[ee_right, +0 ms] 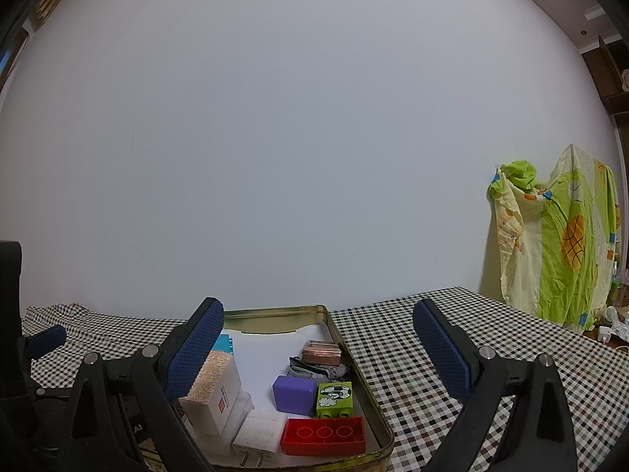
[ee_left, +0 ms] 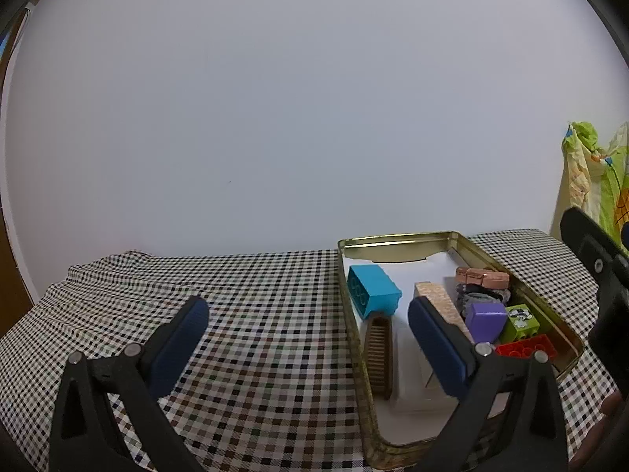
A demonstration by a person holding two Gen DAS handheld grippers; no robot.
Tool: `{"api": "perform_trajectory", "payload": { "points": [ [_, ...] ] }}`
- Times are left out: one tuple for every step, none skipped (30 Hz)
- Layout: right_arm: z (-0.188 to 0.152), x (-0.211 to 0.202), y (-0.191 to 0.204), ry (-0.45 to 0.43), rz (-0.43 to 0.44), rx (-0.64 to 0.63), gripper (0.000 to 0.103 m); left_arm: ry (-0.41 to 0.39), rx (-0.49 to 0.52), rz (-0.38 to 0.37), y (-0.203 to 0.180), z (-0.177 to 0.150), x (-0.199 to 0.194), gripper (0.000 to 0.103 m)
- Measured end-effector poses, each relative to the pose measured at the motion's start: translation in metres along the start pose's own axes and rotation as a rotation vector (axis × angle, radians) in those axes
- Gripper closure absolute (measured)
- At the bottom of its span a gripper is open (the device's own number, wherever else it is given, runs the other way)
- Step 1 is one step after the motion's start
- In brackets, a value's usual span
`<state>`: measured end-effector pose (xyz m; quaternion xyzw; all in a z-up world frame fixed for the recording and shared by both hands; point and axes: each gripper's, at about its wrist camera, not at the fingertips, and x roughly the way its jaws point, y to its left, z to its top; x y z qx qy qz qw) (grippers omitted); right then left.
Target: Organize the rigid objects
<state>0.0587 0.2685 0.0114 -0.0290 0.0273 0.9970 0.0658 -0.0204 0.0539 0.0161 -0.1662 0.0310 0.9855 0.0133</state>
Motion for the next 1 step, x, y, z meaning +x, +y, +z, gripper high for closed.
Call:
{"api": "perform_trajectory", "payload": {
  "points": [
    [0.0,-0.0005,0.0,0.0,0.0,0.0,0.004,0.0,-0.001,-0.001,-0.0003,0.0,0.0001,0.0]
  ]
}}
